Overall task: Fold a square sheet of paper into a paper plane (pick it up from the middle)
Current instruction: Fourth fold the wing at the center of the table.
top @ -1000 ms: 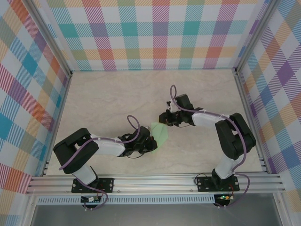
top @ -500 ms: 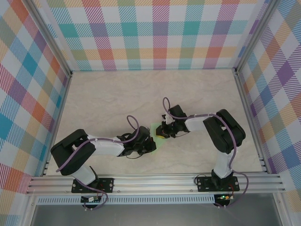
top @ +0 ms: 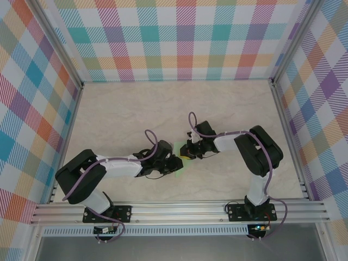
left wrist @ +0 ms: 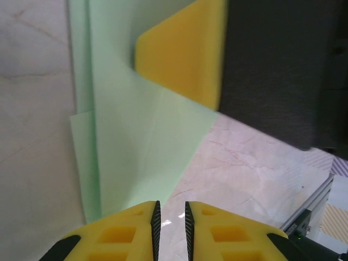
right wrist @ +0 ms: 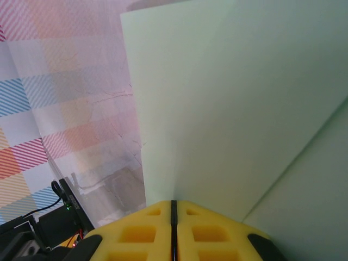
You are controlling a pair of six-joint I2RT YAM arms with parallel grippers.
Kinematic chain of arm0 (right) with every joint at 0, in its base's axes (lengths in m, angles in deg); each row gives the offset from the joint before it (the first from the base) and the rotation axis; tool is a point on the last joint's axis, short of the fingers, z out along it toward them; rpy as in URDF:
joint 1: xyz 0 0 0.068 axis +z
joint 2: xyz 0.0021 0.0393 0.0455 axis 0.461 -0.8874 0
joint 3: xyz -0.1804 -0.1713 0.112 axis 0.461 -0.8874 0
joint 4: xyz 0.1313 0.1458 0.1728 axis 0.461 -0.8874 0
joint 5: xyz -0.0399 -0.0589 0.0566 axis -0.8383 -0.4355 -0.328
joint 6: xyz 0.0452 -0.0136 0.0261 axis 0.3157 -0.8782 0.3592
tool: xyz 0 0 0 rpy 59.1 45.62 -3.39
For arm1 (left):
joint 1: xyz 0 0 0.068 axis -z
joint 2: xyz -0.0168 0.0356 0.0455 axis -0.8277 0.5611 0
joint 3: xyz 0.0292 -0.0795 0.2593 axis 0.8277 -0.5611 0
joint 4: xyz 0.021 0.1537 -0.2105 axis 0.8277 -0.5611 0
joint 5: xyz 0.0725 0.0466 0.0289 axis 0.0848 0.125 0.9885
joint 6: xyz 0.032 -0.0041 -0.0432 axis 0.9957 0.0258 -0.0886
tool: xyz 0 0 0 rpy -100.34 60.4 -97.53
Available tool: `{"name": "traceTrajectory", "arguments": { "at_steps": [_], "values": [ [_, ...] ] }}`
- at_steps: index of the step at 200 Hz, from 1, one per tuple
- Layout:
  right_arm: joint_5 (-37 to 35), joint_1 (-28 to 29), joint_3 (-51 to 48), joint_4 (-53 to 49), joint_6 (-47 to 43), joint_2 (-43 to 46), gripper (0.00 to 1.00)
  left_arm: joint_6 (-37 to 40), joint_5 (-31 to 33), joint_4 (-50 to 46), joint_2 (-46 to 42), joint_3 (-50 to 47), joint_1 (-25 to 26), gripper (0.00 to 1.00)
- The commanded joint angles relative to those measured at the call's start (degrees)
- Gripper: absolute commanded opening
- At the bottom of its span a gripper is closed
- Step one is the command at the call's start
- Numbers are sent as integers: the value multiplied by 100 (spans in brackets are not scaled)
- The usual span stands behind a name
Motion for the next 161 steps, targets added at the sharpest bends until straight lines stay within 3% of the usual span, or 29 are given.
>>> {"name": "traceTrajectory", "arguments": {
  "at_steps": [1, 82, 130, 161],
  "values": [
    [-558, 14, -126, -267, -30, -339, 9, -195, -152, 7, 145, -172, -9, 21],
    [-631, 13, -84, -505, -166, -195, 10, -208, -491, -198, -332, -1032, 365, 21],
    [-547, 12, -65, -544, -183, -161, 11, 177, -627, -745, -784, -1003, 449, 22],
    [-357, 12, -48, -551, -183, 133, 13, 229, 148, -1338, -1497, -868, 436, 22]
  ]
}}
